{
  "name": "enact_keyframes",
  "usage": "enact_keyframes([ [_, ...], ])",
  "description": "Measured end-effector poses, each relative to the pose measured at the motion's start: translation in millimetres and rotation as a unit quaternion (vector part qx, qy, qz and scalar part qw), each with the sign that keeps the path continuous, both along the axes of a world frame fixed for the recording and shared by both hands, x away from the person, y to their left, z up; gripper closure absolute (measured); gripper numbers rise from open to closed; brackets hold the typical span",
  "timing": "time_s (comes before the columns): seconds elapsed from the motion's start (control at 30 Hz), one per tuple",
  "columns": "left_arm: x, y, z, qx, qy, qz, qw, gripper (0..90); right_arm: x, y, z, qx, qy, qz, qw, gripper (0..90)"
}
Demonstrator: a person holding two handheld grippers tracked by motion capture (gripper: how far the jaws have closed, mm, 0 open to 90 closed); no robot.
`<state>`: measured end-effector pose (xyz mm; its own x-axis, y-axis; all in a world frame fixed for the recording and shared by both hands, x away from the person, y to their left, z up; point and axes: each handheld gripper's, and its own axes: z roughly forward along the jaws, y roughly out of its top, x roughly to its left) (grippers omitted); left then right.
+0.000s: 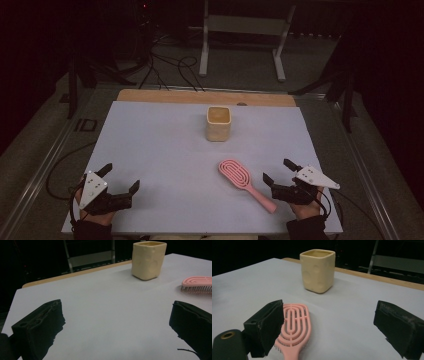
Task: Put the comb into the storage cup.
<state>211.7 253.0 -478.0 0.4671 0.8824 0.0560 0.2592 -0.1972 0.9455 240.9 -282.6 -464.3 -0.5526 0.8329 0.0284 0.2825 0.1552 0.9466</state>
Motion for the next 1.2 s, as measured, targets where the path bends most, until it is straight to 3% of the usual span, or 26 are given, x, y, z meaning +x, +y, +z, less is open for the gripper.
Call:
enact_keyframes([
  [0.2, -1.4, 7.5, 3.6, -0.021, -0.007, 0.005, 0.9997, 0.0, -0.8, -2.7, -2.2, 0.004, 0.001, -0.003, 1.0, 9.2],
  [0.37, -0.6, 10.1, 3.2, -0.026, -0.004, 0.005, 0.9996, 0.0, 0.2, -7.0, -3.8, 0.01, 0.009, -0.009, 0.9999, 9.2],
  [0.77, 0.3, 1.3, 2.0, -0.013, -0.001, -0.008, 0.9999, 0.0, 3.9, -7.5, -5.8, 0.017, 0.033, -0.011, 0.9993, 9.2],
  [0.93, 1.2, -6.2, 0.7, 0.003, 0.0, -0.014, 0.9999, 0.0, 4.7, -8.2, -4.2, 0.017, 0.04, -0.01, 0.999, 9.1],
  [1.13, 0.8, -11.7, -0.4, 0.022, -0.002, -0.01, 0.9997, 0.0, 6.9, -8.3, -1.9, 0.007, 0.056, -0.011, 0.9984, 9.1],
  [1.2, 0.9, -10.9, -0.5, 0.019, -0.002, -0.007, 0.9998, 0.0, 7.5, -7.4, -1.2, 0.003, 0.061, -0.01, 0.9981, 9.1],
])
